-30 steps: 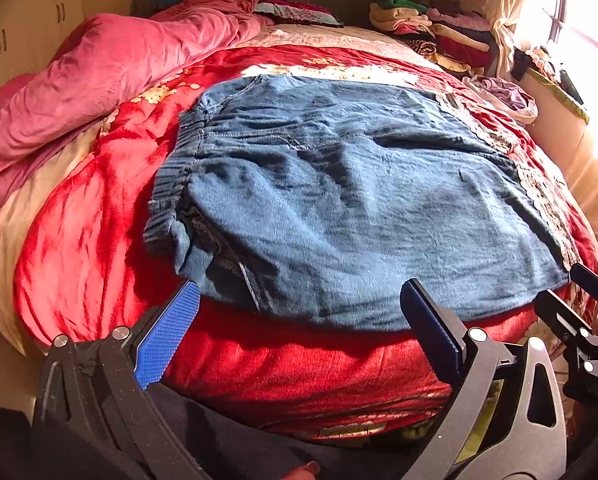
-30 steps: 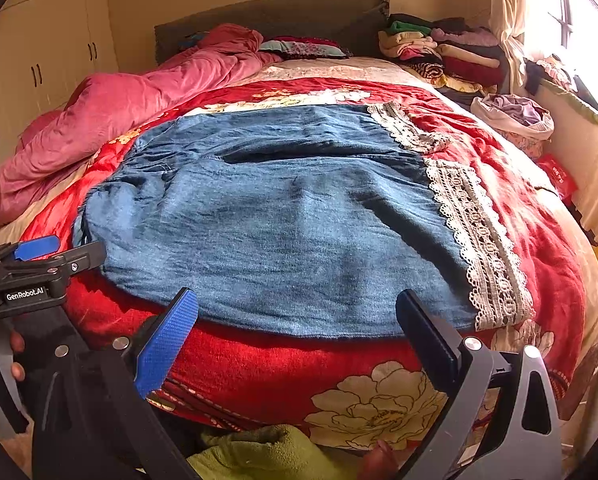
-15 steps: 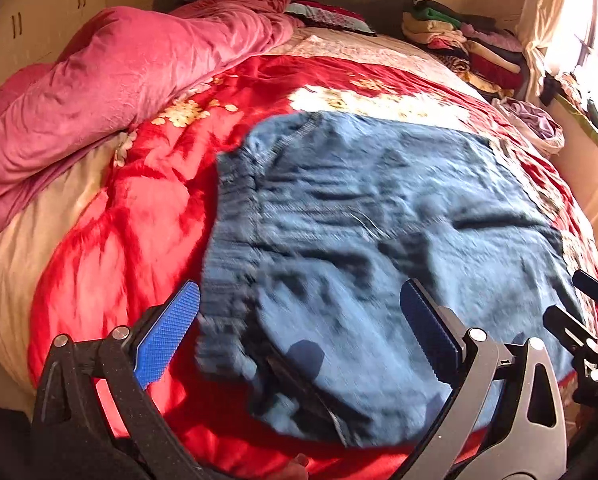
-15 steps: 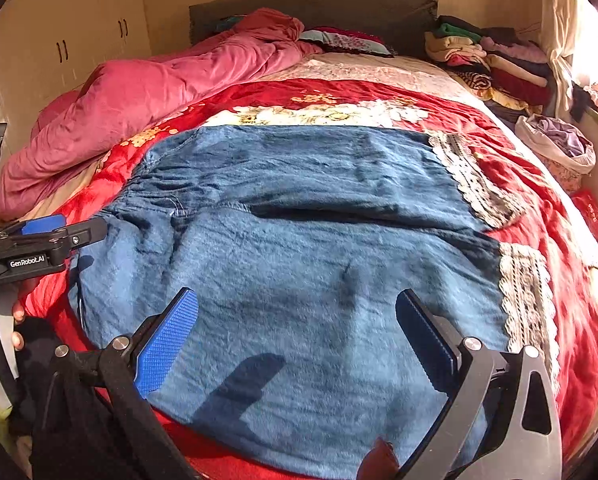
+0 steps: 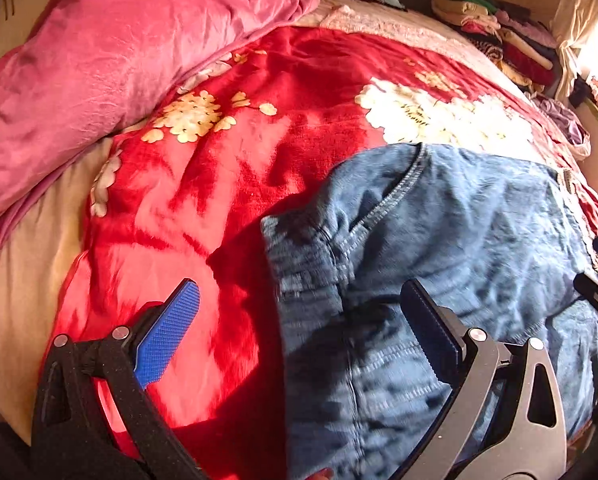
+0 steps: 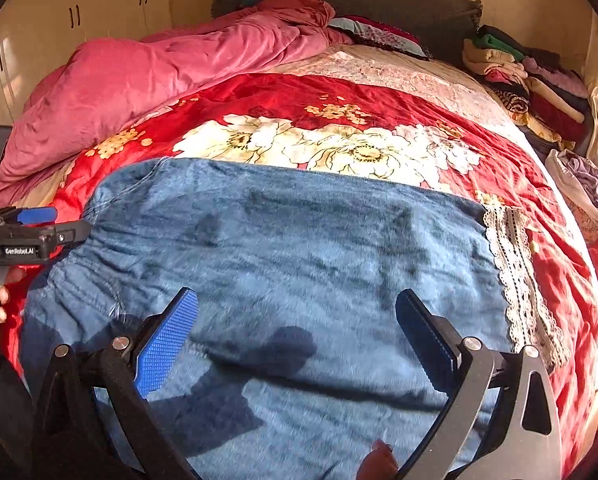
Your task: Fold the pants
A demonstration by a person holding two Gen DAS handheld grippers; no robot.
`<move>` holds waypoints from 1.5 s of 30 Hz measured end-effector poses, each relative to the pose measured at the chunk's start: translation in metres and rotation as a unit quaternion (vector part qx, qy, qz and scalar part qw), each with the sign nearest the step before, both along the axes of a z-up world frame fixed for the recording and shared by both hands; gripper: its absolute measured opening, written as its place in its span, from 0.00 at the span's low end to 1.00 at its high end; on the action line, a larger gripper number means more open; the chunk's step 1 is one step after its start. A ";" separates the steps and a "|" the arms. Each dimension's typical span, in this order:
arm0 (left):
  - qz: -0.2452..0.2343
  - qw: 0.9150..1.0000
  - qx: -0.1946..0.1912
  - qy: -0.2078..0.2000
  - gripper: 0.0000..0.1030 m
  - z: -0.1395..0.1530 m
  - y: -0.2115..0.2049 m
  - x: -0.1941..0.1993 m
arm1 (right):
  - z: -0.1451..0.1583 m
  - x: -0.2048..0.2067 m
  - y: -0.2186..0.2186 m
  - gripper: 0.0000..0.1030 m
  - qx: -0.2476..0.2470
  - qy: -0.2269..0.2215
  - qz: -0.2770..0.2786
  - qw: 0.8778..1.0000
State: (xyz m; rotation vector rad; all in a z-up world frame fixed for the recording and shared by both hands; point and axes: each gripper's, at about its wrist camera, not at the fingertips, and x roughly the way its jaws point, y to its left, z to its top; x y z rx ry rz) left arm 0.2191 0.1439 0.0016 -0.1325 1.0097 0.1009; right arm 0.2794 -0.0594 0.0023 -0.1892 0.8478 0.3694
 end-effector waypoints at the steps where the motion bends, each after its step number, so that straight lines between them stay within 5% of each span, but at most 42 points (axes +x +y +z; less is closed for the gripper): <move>1: -0.001 1.000 0.001 0.000 0.91 -0.001 0.001 0.005 | 0.000 0.008 0.002 0.96 -0.006 -0.003 0.001 1.000; 6: 0.009 1.000 -0.022 -0.005 0.91 -0.006 0.012 0.026 | 0.003 0.046 0.017 0.96 -0.020 -0.006 0.037 0.999; 13: -0.003 1.000 -0.005 -0.027 0.86 -0.005 0.013 0.046 | -0.002 0.086 0.042 0.96 -0.040 0.006 0.073 0.997; 15: -0.019 1.000 -0.012 -0.021 0.59 -0.009 0.010 0.052 | -0.005 0.096 0.048 0.96 -0.054 0.006 0.085 0.995; 16: -0.032 0.999 -0.022 -0.019 0.54 -0.011 0.008 0.055 | -0.006 0.101 0.052 0.96 -0.065 0.005 0.092 0.994; 18: -0.056 0.998 -0.032 -0.020 0.22 -0.013 0.002 0.056 | -0.009 0.110 0.058 0.96 -0.079 0.013 0.107 0.991; 19: -0.068 0.997 -0.032 -0.022 0.16 -0.013 -0.001 0.056 | -0.011 0.113 0.062 0.96 -0.088 0.017 0.116 0.989; 21: -0.079 0.996 -0.006 -0.033 0.06 -0.008 -0.010 0.052 | -0.014 0.117 0.071 0.96 -0.108 0.021 0.135 0.985; 28: -0.088 0.991 -0.014 -0.098 0.05 0.023 -0.012 0.022 | -0.021 0.113 0.105 0.95 -0.174 -0.018 0.221 0.959; 30: -0.090 0.989 -0.010 -0.121 0.05 0.034 -0.014 0.011 | -0.020 0.108 0.112 0.84 -0.172 -0.029 0.245 0.954; 35: -0.097 0.985 0.013 -0.144 0.05 0.040 -0.029 -0.007 | -0.025 0.085 0.120 0.15 -0.158 -0.015 0.293 0.943; 38: -0.095 0.984 0.029 -0.150 0.05 0.038 -0.032 -0.013 | -0.015 0.064 0.109 0.08 -0.144 -0.039 0.266 0.952; 45: -0.119 0.976 0.012 -0.185 0.05 0.052 -0.040 -0.050 | 0.038 -0.012 0.045 0.08 -0.021 -0.082 0.213 0.973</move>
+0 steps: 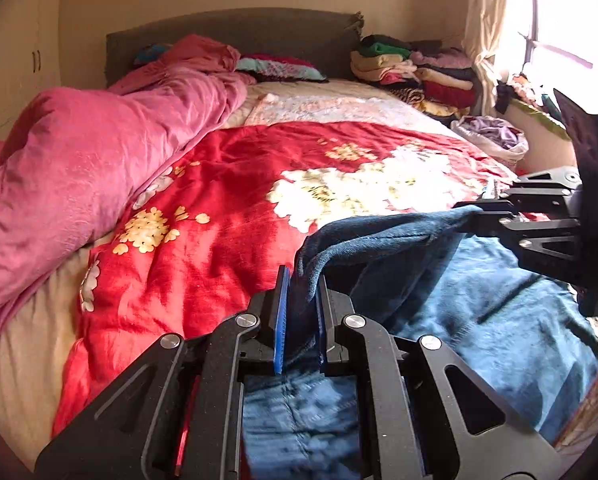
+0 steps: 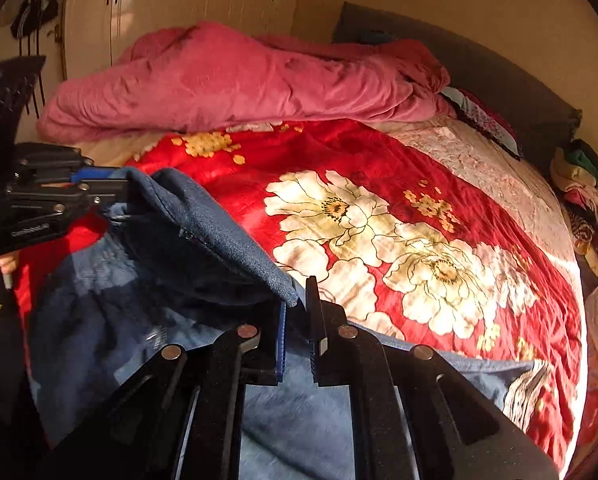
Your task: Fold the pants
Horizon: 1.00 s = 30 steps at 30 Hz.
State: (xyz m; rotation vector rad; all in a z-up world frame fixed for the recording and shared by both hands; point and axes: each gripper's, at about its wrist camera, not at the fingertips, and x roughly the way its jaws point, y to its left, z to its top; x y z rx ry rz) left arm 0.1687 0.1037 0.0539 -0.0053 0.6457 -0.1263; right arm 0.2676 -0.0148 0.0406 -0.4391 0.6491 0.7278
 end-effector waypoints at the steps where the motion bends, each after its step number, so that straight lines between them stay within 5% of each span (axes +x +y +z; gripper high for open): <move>1: -0.004 1.000 -0.004 -0.005 0.05 0.002 -0.003 -0.008 | 0.004 -0.013 -0.006 0.08 0.011 0.000 -0.001 1.000; 10: -0.020 0.998 -0.053 0.002 0.08 -0.006 0.002 -0.075 | -0.002 -0.132 -0.031 0.08 0.058 0.009 0.019 0.998; 25: 0.001 0.995 -0.077 0.066 0.10 -0.041 0.025 -0.138 | -0.049 -0.193 -0.024 0.08 0.067 0.096 0.041 0.992; 30: 0.013 0.995 -0.081 0.061 0.15 -0.034 0.032 -0.148 | -0.078 -0.202 -0.008 0.08 0.016 0.110 0.047 0.993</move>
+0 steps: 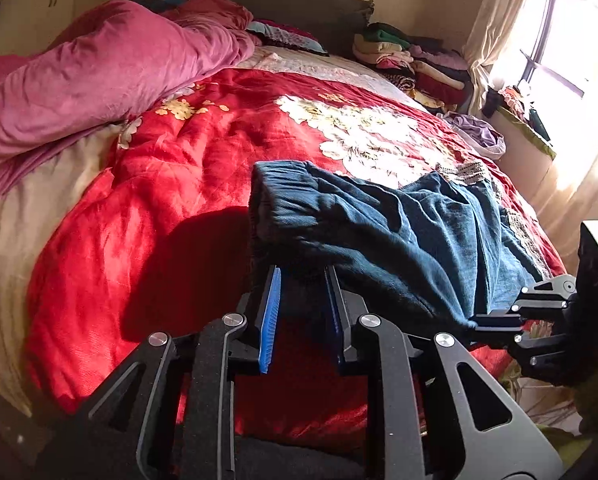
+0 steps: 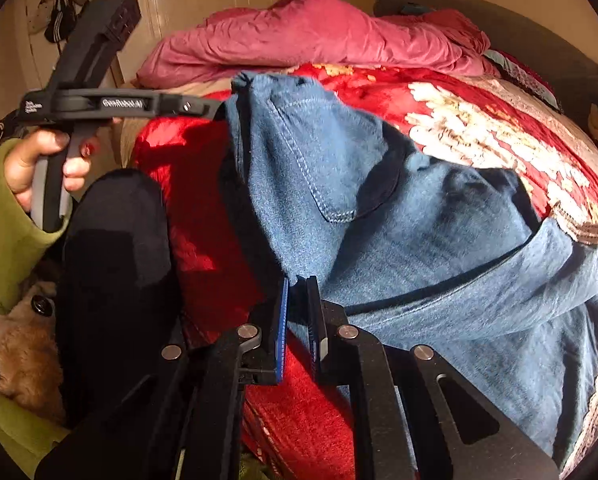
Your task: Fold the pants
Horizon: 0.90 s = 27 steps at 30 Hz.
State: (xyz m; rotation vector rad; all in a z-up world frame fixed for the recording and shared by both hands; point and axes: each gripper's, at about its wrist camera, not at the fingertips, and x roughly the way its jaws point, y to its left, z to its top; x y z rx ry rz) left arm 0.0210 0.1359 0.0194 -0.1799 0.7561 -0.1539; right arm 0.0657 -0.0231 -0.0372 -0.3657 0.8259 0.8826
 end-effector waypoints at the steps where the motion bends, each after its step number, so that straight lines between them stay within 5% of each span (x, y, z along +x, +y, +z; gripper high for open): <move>1: 0.004 1.000 0.002 -0.006 0.15 0.005 0.003 -0.003 | -0.003 0.000 0.000 0.08 0.009 0.013 -0.001 1.000; 6: 0.023 0.999 -0.006 -0.033 0.15 0.029 0.011 -0.013 | -0.007 -0.013 0.003 0.08 0.022 0.029 0.022 0.999; 13: -0.044 0.998 0.012 -0.033 0.27 0.036 -0.044 0.020 | 0.016 -0.009 -0.013 0.09 0.065 0.018 -0.011 0.998; 18: -0.058 0.996 0.072 0.004 0.33 0.017 -0.072 0.057 | 0.027 0.019 -0.013 0.11 0.073 -0.006 -0.052 0.996; 21: -0.044 0.993 0.097 0.045 0.33 -0.010 -0.072 0.062 | 0.017 0.034 -0.011 0.21 0.065 0.017 -0.082 0.994; 27: -0.059 0.994 0.063 0.062 0.33 -0.031 -0.058 0.036 | -0.018 0.033 -0.024 0.26 0.035 0.084 -0.107 0.990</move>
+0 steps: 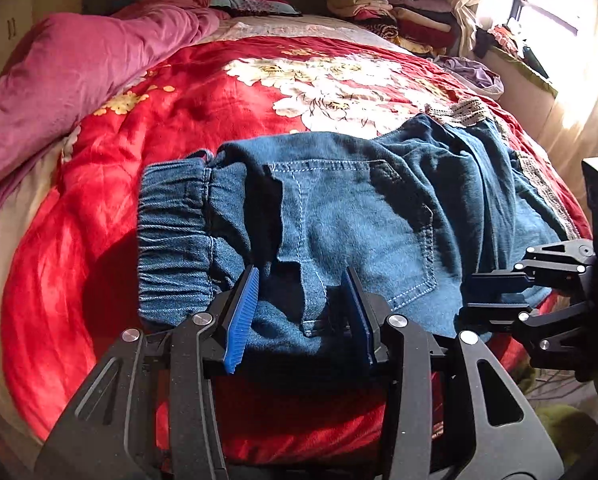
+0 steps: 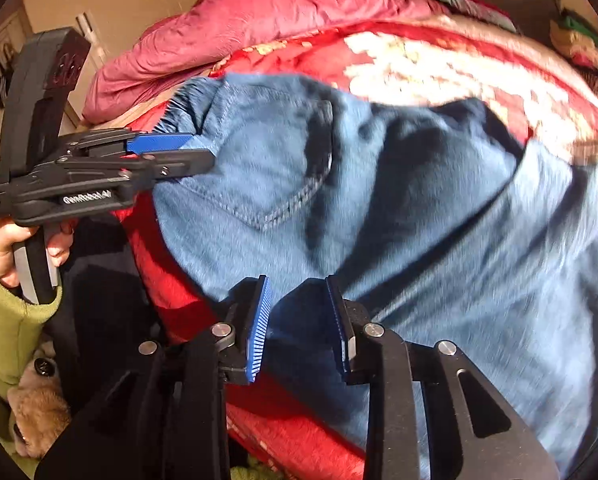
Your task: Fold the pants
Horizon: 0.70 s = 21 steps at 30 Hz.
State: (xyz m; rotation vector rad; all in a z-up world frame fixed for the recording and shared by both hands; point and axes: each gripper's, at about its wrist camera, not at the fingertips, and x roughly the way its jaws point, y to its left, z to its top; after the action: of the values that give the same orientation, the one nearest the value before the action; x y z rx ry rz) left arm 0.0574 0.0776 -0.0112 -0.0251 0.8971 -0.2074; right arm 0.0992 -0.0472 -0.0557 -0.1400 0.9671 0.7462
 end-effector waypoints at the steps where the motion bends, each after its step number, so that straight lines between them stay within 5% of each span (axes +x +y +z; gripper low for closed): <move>1: 0.000 1.000 -0.007 0.000 0.33 0.001 0.002 -0.002 | 0.000 -0.001 -0.004 0.26 0.009 0.004 -0.003 1.000; 9: 0.003 1.000 -0.014 0.003 0.34 -0.001 0.003 -0.001 | 0.000 -0.011 -0.018 0.27 0.029 0.019 -0.012 0.999; 21: 0.018 1.000 -0.004 -0.022 0.36 0.008 0.002 -0.016 | 0.031 -0.014 -0.047 0.43 0.042 -0.007 -0.036 0.998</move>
State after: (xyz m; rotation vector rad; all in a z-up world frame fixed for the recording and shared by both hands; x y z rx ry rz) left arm 0.0416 0.0793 -0.0032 -0.0439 0.8517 -0.1768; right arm 0.0856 -0.0946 -0.0243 -0.0361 0.9211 0.7182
